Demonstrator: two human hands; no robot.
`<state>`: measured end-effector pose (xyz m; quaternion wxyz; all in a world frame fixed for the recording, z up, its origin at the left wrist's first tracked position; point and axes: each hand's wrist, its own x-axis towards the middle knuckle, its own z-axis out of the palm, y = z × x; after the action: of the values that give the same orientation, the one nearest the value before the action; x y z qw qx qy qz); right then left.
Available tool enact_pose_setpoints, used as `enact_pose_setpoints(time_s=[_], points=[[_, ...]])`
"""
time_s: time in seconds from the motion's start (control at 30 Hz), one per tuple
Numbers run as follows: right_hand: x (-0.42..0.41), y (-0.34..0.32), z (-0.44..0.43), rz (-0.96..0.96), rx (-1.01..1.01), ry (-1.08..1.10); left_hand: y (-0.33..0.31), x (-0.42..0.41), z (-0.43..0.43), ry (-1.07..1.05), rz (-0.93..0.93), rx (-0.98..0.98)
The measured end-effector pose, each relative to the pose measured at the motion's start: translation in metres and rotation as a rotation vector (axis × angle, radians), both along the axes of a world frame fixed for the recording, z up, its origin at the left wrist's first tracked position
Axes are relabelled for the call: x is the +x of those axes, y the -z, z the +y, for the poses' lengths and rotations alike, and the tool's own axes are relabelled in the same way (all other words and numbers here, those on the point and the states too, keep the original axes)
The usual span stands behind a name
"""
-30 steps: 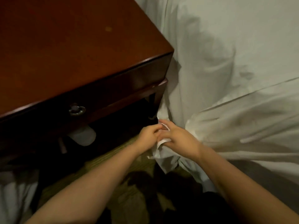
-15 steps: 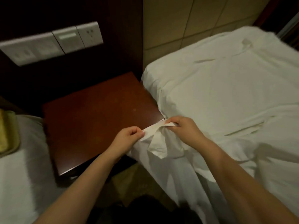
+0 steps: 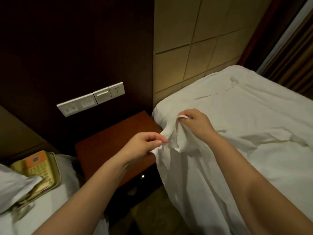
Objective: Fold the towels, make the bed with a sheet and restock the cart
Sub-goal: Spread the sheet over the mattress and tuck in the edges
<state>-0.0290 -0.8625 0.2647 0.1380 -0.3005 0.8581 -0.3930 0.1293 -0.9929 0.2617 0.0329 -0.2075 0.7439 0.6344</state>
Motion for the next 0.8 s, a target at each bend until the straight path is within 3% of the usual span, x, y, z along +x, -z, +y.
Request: enact_pose_setpoints(time_s=[0.13, 0.33, 0.57, 0.7, 0.8], points=[[0.009, -0.024, 0.007, -0.064, -0.16, 0.015, -0.004, 0.004, 0.003, -0.212, 0.02, -0.011], [0.019, -0.045, 0.004, -0.252, -0.159, -0.266, 0.0, -0.003, 0.018, -0.331, -0.022, -0.111], [0.013, -0.013, -0.019, -0.275, -0.144, -0.257, -0.016, -0.01, 0.033, -0.431, -0.038, 0.113], [0.01, 0.006, -0.031, -0.257, -0.07, -0.2, -0.017, -0.009, 0.029, -0.285, -0.135, -0.144], [0.007, 0.013, -0.035, -0.237, -0.025, -0.204, -0.012, -0.01, 0.02, -0.337, -0.173, -0.239]])
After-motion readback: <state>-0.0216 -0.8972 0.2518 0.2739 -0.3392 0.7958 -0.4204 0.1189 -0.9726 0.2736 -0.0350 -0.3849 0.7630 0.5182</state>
